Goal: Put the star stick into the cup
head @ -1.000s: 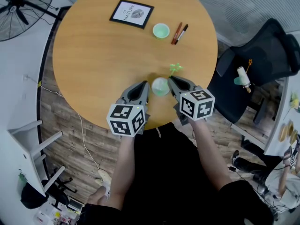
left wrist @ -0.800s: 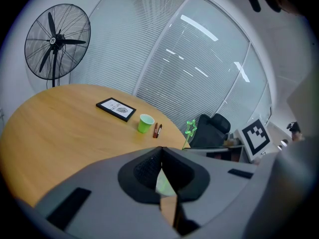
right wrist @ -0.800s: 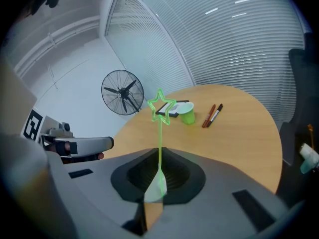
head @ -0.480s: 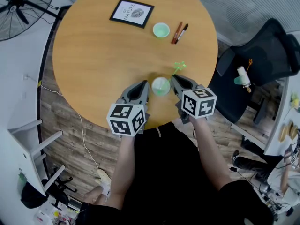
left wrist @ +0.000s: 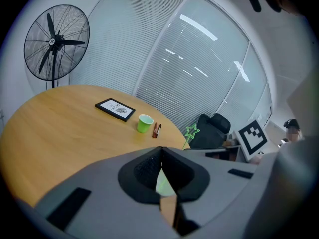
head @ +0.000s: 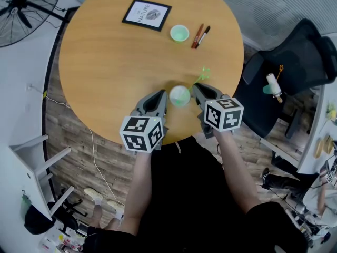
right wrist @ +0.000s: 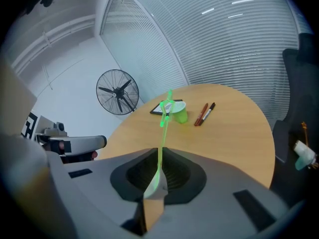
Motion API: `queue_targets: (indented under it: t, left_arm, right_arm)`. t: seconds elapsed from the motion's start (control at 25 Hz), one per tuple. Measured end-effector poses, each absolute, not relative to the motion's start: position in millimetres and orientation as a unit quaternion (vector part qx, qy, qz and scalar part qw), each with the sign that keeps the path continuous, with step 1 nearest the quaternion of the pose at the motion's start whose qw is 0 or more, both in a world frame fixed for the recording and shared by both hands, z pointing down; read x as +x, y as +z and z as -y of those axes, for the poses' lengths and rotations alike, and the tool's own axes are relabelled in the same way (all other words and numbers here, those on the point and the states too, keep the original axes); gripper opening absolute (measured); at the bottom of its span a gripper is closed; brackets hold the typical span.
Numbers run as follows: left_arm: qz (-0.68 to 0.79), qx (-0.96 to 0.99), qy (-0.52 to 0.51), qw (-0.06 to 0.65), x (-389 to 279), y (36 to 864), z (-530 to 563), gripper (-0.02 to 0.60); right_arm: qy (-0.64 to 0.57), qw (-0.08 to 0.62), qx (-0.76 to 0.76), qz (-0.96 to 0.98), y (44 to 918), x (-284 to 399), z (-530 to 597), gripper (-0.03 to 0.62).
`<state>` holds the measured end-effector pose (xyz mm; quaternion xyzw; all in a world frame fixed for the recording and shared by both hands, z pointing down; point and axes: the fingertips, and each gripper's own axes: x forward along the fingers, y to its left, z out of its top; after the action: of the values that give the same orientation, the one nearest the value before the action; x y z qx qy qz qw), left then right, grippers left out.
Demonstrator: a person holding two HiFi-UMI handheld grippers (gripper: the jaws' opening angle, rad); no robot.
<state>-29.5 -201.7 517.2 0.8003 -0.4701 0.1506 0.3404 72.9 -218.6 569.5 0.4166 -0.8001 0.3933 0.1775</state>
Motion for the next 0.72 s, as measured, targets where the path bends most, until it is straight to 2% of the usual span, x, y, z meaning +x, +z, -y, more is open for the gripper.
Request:
queue_targets:
  t: [0.72]
  left_arm:
    - [0.48, 0.8, 0.15, 0.328, -18.9, 510.2, 189.0, -0.002]
  right_arm:
    - [0.384, 0.166, 0.404, 0.814, 555.8, 78.9, 203.7, 0.038]
